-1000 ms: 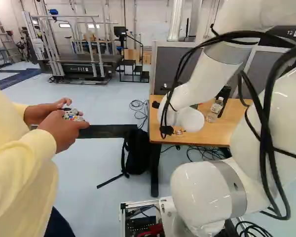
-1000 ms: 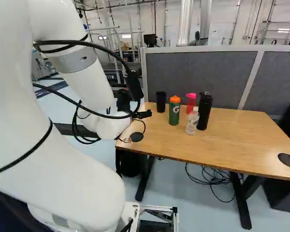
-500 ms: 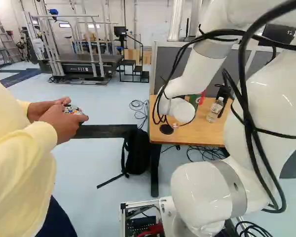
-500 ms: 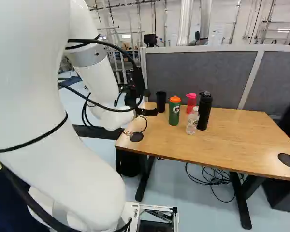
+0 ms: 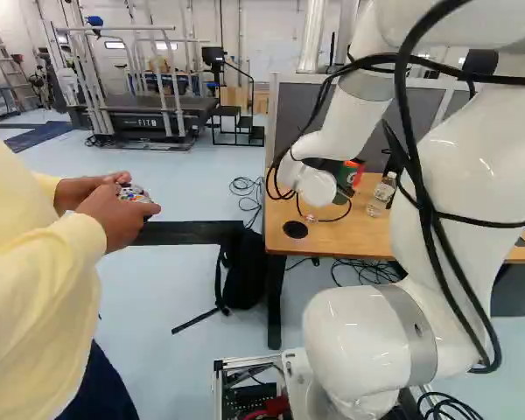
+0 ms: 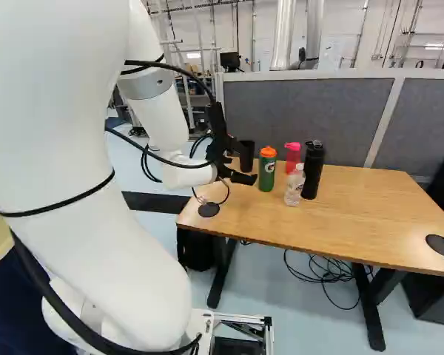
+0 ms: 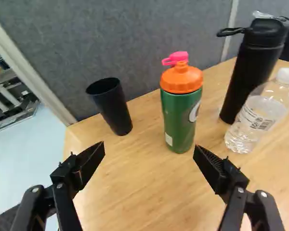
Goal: Pick up the green bottle from the table
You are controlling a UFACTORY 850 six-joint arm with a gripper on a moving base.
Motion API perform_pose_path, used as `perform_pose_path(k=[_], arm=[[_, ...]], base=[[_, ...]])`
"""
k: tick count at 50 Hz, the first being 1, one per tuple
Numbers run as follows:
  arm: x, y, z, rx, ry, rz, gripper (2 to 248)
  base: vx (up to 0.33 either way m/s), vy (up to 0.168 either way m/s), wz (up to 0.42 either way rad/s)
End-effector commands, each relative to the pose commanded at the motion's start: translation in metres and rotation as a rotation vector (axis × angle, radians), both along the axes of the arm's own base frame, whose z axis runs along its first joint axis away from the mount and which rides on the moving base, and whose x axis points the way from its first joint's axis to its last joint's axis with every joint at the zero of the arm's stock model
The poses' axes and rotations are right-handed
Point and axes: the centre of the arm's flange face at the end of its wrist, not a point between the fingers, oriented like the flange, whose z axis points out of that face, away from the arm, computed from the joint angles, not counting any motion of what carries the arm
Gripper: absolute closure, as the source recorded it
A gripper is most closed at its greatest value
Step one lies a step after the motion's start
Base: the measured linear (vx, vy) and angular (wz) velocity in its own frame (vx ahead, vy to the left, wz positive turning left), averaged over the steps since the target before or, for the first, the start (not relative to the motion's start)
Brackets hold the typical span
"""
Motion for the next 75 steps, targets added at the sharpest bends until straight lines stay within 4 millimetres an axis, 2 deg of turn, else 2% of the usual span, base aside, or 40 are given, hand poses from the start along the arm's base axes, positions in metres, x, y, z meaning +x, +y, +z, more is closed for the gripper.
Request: perform_pose_path(k=[7,22,38,57,68,75], arm=[[-0.001,-0.006,-0.001,-0.020,0.032,-0.052,3],[0.008,-0.013,-0.002,-0.108,0.105,-0.034,3],[0.035,-0.023,-0.003,-0.113,0.101,-0.051,3],[0.070,-0.045,-0.005,-0.112,0.088,-0.093,3],[0.080,-0.062,-0.006,-0.111,0.083,-0.126,3],[0.081,-0.066,-0.006,-0.111,0.082,-0.133,3]], base=[[0.000,0.000,0.000],[0.000,0.000,0.000],[0.000,0.000,0.000],[0.000,0.000,0.000],[0.000,0.000,0.000],[0.000,0.000,0.000]])
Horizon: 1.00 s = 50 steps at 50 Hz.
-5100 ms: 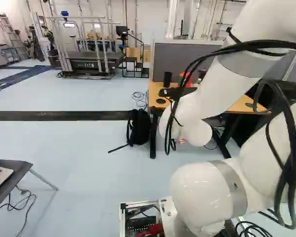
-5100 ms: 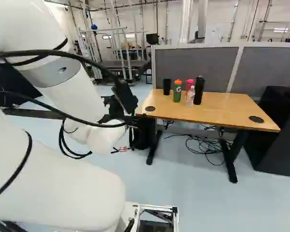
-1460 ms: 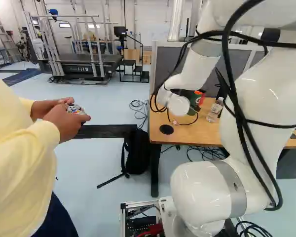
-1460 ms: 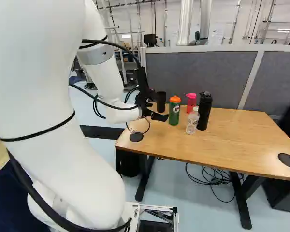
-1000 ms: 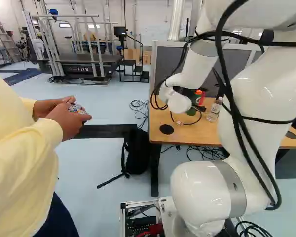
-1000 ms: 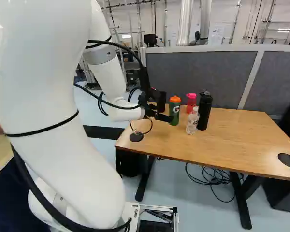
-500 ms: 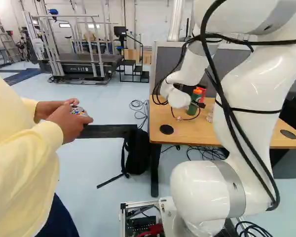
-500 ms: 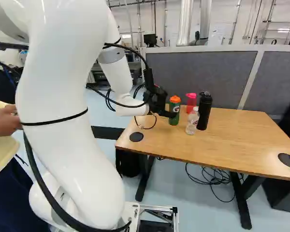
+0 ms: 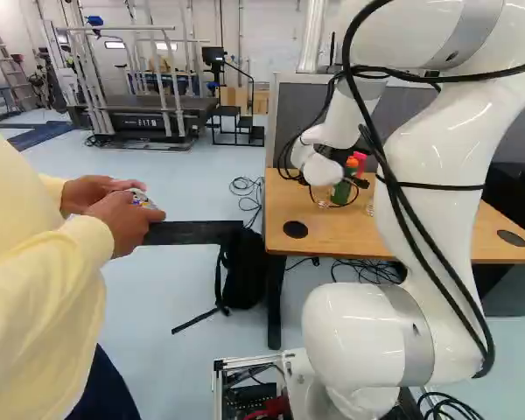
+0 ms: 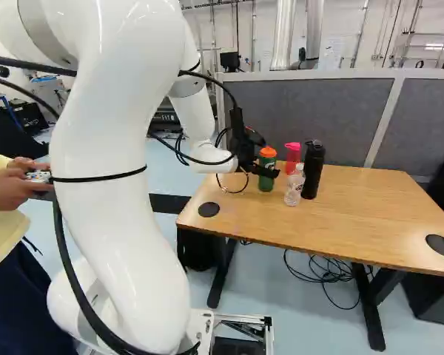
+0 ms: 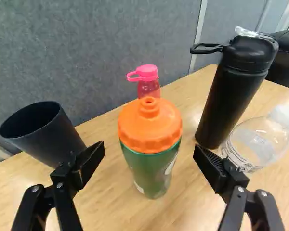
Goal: Pick up the green bottle from the table
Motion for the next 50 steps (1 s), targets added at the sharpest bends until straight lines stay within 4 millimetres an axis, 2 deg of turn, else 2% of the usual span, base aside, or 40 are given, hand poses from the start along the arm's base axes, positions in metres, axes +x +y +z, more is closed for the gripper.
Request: perform_pose_path(k=[3,4,8,9,13,14,18,19,33,50], arm=[[0.000,-0.001,0.000,0.000,0.000,-0.001,3],[0.000,-0.001,0.000,0.000,0.000,-0.001,27],[0.000,-0.001,0.000,0.000,0.000,-0.002,27],[0.000,-0.001,0.000,0.000,0.000,-0.002,65],[0.000,-0.001,0.000,0.000,0.000,-0.002,65],[0.000,-0.001,0.000,0.000,0.000,-0.002,104],[0.000,-0.001,0.000,0.000,0.000,-0.002,104],[0.000,-0.001,0.000,0.000,0.000,-0.002,130],[0.000,-0.001,0.001,0.000,-0.003,-0.002,131],[-0.003,0.000,0.019,-0.006,-0.037,-0.002,131]], base=[[0.000,0.000,0.000],[0.000,0.000,0.000],[0.000,0.000,0.000],[0.000,0.000,0.000],[0.000,0.000,0.000],[0.000,0.000,0.000],[0.000,0.000,0.000],[0.000,0.000,0.000],[0.000,0.000,0.000],[0.000,0.000,0.000]])
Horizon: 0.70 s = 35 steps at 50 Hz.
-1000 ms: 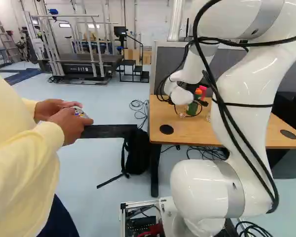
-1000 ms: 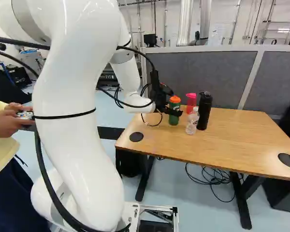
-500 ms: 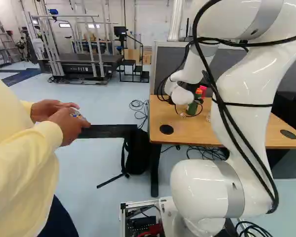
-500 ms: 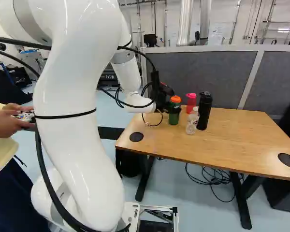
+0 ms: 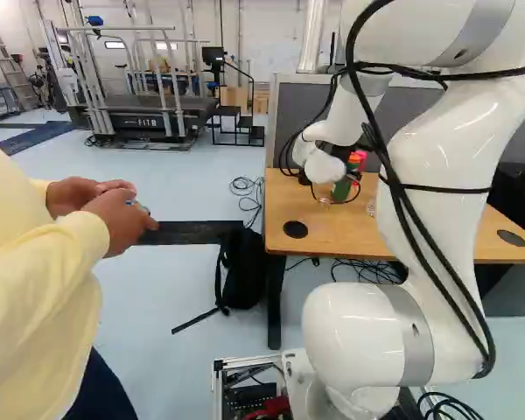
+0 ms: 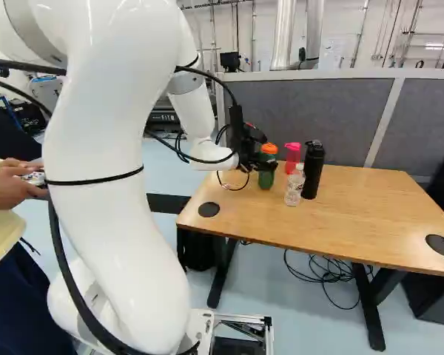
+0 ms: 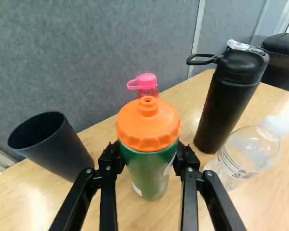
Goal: Pick up the green bottle from the table
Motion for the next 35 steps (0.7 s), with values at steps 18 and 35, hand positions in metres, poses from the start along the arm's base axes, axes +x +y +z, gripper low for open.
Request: perform_pose_path(k=[18,35], arm=[[-0.008,0.001,0.021,-0.007,-0.039,-0.001,131],[-0.042,0.008,0.041,-0.012,-0.072,0.003,131]], base=[[0.000,0.000,0.000],[0.000,0.000,0.000]])
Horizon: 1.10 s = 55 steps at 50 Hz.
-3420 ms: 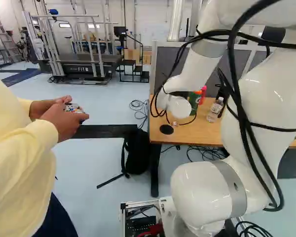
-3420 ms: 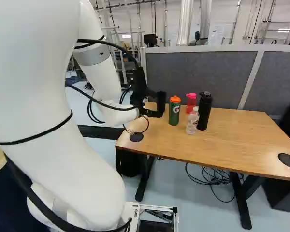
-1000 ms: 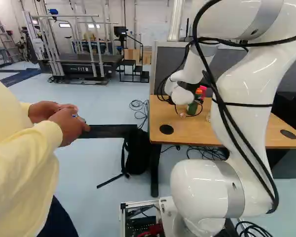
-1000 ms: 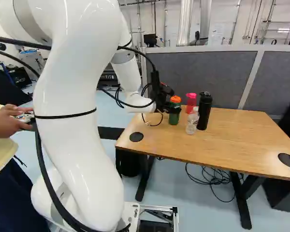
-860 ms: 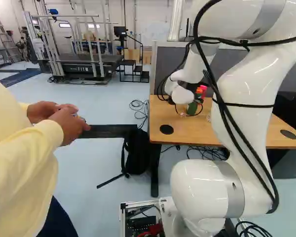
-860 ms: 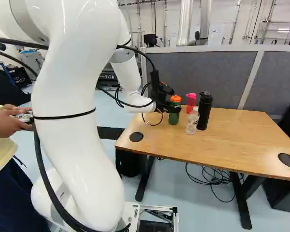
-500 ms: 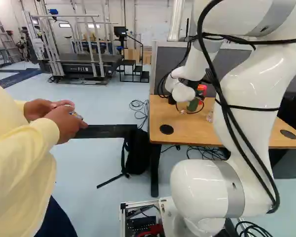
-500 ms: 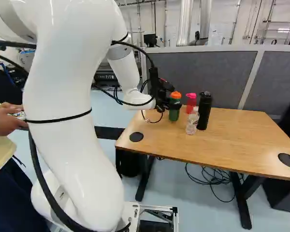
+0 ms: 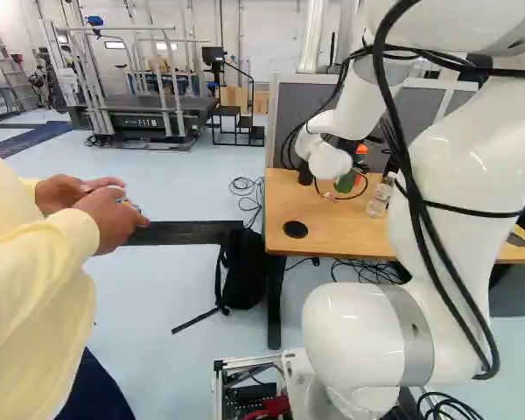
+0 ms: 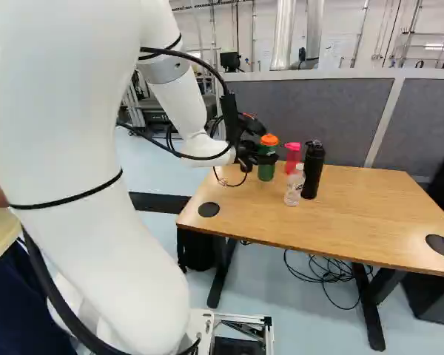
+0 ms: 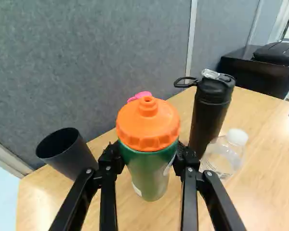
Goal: Pick up the green bottle from the table
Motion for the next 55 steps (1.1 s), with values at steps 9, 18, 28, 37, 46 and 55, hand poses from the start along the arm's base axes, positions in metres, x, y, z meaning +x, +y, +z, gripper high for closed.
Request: perform_pose_path(k=[9,18,28,37,46,55], arm=[[-0.021,0.006,0.009,-0.003,-0.018,0.005,131],[-0.041,0.012,0.010,-0.003,-0.022,0.014,131],[-0.064,0.020,0.010,-0.004,-0.024,0.025,131],[-0.080,0.027,0.009,-0.004,-0.028,0.037,131],[-0.082,0.028,0.008,-0.004,-0.028,0.039,131],[-0.082,0.029,0.008,-0.007,-0.027,0.047,131]], base=[[0.000,0.000,0.000],[0.000,0.000,0.000],[0.000,0.000,0.000],[0.000,0.000,0.000],[0.000,0.000,0.000],[0.000,0.000,0.000]])
